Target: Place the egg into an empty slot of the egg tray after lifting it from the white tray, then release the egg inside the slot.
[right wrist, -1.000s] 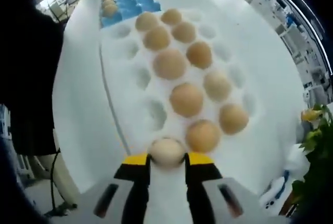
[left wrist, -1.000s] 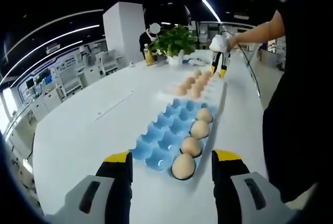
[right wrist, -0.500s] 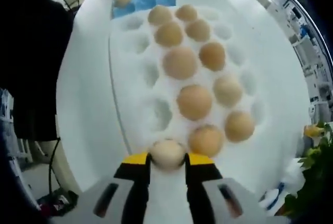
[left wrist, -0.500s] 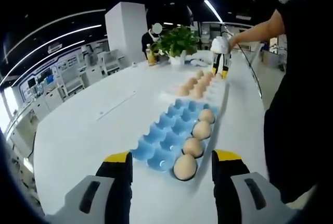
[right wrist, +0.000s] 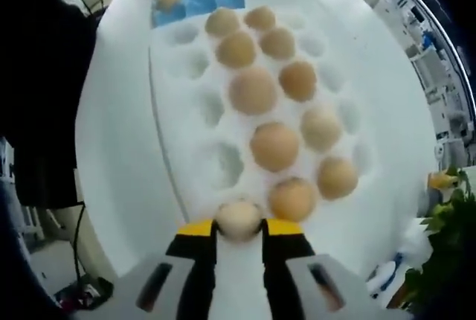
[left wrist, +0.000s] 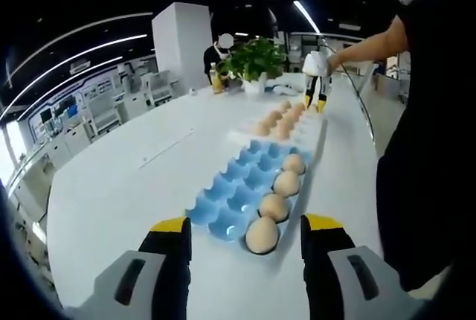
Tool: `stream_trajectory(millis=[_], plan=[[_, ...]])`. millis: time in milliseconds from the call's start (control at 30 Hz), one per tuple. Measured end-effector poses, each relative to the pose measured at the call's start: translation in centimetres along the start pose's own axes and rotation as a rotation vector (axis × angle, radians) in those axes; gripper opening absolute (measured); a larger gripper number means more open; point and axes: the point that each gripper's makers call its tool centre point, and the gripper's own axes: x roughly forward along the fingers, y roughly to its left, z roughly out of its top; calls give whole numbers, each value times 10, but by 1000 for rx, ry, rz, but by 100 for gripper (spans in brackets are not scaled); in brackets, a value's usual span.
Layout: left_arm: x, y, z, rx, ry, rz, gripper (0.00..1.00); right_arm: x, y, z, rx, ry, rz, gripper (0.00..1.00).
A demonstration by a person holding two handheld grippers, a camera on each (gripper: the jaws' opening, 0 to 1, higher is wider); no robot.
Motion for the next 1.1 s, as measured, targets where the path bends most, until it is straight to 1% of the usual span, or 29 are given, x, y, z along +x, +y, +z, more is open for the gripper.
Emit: stream_trajectory(millis=[100, 167, 200, 267, 367, 400, 433, 467, 533, 567, 600, 633, 733, 767, 833, 967, 1100], plan=[[0, -1, -2, 6, 9, -4, 59, 0, 0, 1, -16, -2, 1, 23], [0, -2, -1, 2, 7, -9, 58, 3, 1, 1, -83, 7, 10, 24], [0, -2, -1, 2, 8, -11, 58, 4, 2, 2, -88, 18, 20, 24], [1, -2, -1, 6, 13, -12, 58, 7, 2, 3, -145, 36, 63, 25], [-1, -1, 1, 4, 6, -9, 58, 10, 2, 3, -151, 66, 117, 26], [-1, -1, 2, 3, 4, -7, 57, 11, 2, 3, -135, 70, 133, 26], [-1, -1, 2, 1, 3, -6, 57, 12, 1, 3, -141, 76, 141, 26], [-1, -1, 2, 1, 2, -5, 57, 12, 1, 3, -129, 82, 146, 26], [-1, -2, 1, -3, -2, -2, 57, 12, 2, 3, -120, 88, 138, 25], [-1, -3, 1, -11, -8, -1, 57, 11, 2, 3, -98, 91, 132, 25], [0, -3, 0, -14, -9, -2, 56, 10, 2, 2, -56, 93, 114, 24], [0, -5, -1, -17, -9, -4, 56, 10, 2, 2, -67, 89, 106, 24], [1, -7, -2, -24, -4, -12, 55, 3, 0, 2, -32, 60, 48, 23], [1, -7, -1, -26, -6, -14, 55, 2, 0, 2, -29, 54, 43, 23], [1, -5, 0, -17, -6, -16, 55, -5, 0, 2, 2, 29, 31, 24], [0, 3, 4, -9, -13, -7, 55, -28, -6, 6, 23, 0, 11, 24], [1, 4, 2, -2, -8, -6, 56, -36, -10, 11, 37, -27, -3, 24]])
